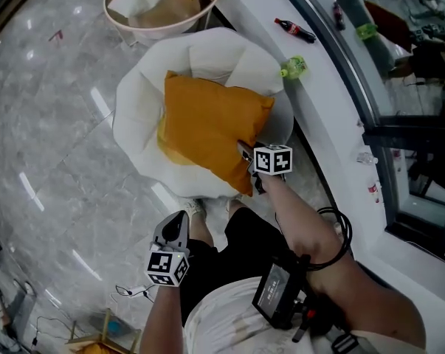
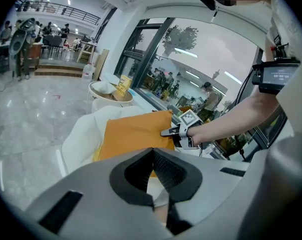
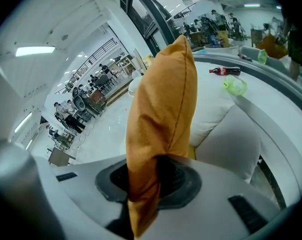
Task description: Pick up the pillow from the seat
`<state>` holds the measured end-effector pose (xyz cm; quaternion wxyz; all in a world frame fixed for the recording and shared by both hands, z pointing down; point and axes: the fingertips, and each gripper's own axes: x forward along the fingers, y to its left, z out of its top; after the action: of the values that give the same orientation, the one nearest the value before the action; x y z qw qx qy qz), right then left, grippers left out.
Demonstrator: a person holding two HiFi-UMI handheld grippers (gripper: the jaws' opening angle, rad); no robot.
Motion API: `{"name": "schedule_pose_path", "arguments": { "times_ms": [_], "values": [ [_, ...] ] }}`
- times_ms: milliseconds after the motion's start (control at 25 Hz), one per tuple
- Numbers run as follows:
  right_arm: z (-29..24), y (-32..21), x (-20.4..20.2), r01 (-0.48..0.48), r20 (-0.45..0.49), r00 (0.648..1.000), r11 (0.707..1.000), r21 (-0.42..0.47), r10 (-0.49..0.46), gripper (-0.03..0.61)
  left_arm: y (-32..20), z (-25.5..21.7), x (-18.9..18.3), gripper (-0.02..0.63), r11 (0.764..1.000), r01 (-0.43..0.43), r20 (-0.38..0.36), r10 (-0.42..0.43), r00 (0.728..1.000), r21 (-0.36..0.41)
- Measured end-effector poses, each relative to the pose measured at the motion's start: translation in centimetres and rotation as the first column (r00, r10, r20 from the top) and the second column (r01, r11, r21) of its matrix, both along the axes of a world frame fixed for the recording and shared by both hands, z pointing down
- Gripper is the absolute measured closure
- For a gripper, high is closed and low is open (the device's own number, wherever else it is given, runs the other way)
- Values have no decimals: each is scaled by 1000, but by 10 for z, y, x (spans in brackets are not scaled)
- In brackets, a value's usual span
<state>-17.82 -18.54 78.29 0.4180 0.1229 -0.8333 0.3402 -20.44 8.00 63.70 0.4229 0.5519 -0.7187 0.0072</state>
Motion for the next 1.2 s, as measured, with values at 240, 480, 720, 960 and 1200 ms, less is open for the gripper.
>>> {"name": "schedule_pose_path", "arguments": {
  "times_ms": [240,480,720,960,1200],
  "values": [
    [-19,8,-15,36,-11,999,999,40,-35,479,23,0,-10,603,1000,9,1,-9,1000,-1],
    [-74,14,-27,148,16,989,986,83,-150,483,28,-15,-26,603,999,24,14,-24,1000,35],
    [-117,22,-24,353,-42,936,927,130,-350,485,28,-28,-34,603,998,12,28,-14,1000,67],
    [-152,29,-8,504,-97,863,850,150,-495,485,31,-43,-35,603,997,-4,43,1,999,80],
    [-198,35,7,592,-108,805,776,218,-584,485,38,-55,-55,603,996,14,73,-21,997,86]
  ]
}}
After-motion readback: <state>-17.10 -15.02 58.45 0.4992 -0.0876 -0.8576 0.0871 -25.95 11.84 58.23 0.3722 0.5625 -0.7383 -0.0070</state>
